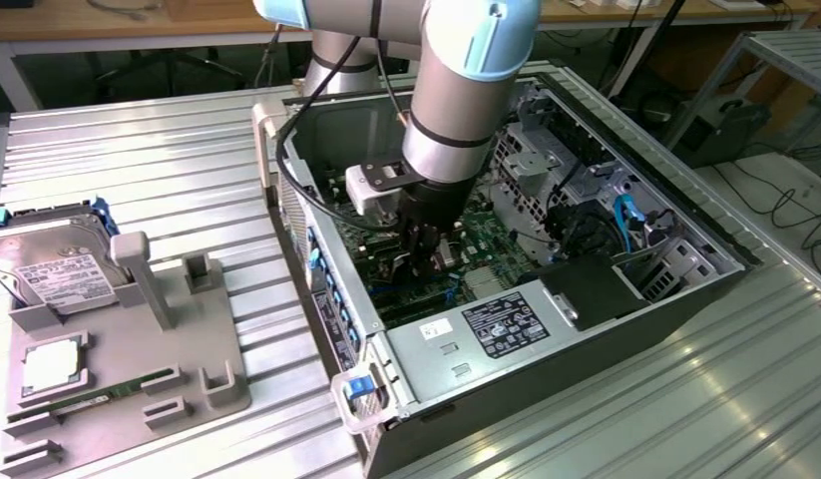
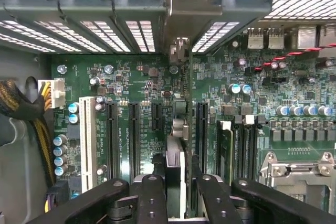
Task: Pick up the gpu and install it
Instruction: 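Insert the gpu into the slot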
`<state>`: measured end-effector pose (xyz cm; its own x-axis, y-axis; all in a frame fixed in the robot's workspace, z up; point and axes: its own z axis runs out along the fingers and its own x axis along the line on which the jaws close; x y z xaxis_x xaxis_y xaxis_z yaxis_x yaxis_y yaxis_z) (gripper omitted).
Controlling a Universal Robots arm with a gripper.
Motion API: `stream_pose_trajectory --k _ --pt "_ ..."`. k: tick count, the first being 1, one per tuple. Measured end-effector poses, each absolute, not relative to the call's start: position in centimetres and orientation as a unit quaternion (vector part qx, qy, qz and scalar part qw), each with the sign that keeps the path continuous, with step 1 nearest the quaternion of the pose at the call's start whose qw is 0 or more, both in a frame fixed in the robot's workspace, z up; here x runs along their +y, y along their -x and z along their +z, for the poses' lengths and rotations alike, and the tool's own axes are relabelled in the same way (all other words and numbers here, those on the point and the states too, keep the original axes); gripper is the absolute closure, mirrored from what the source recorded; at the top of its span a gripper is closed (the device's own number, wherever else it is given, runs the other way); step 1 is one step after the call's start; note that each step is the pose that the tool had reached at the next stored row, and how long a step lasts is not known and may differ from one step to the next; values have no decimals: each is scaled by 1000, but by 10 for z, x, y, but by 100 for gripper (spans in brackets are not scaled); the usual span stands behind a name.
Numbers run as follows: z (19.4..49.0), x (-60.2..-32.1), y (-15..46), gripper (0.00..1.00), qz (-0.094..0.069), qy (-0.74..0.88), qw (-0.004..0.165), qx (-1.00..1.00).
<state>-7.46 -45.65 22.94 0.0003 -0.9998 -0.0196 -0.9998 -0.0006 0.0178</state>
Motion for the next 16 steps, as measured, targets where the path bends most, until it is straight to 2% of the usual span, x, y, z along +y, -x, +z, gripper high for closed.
stream_pose_trajectory --k 9,10,16 --pt "227 -456 74 72 14 707 2 707" --pt "227 -456 74 65 13 707 2 707" --pt "246 -456 75 65 13 707 1 707"
